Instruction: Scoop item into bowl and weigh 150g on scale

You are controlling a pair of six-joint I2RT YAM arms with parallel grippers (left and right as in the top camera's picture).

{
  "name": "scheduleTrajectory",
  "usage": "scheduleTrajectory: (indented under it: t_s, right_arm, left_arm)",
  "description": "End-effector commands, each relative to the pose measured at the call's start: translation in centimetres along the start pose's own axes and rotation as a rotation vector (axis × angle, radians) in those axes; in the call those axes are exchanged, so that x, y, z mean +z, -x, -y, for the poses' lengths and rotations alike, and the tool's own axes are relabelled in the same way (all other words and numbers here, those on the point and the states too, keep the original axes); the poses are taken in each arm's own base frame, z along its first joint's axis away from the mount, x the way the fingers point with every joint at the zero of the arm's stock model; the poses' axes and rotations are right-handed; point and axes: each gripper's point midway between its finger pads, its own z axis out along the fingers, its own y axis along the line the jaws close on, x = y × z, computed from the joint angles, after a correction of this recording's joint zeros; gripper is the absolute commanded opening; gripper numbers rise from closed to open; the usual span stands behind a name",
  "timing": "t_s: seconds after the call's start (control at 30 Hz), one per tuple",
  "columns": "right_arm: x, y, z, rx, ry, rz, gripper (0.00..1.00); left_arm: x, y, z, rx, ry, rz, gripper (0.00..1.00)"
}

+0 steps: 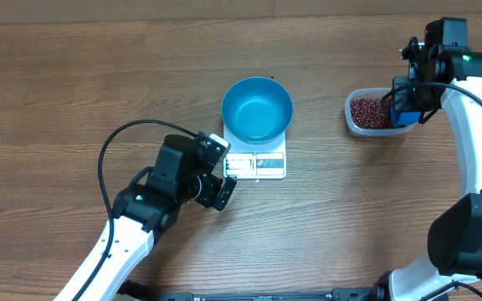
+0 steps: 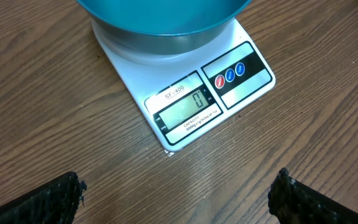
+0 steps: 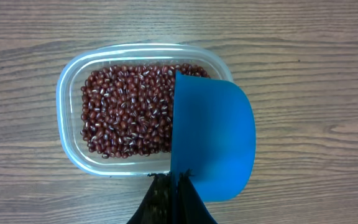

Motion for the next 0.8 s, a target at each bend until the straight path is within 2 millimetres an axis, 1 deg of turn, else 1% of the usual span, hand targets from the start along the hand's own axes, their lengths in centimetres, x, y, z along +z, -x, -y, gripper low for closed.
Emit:
scheduleTrajectory:
  t_s: [0.0,0.33,0.77]
  right_arm:
    - [0.08,-0.16,0.11,-0.006,-0.009,-0.007,0.04]
    - [0.11,0.09,-0.01,-0.005,-0.002,0.003,0.04]
    - [0.11,-0.14,-0.03,-0.006,-0.001,-0.006,0.04]
  left_arm:
    - [-0.03,0.08,0.12,-0.012,0.0,0.006,0.99]
    - [-0.03,0.07,0.12,-0.012,0.0,0.006,1.0]
    - [-0.03,0.07,0.12,-0.012,0.0,0.006,1.0]
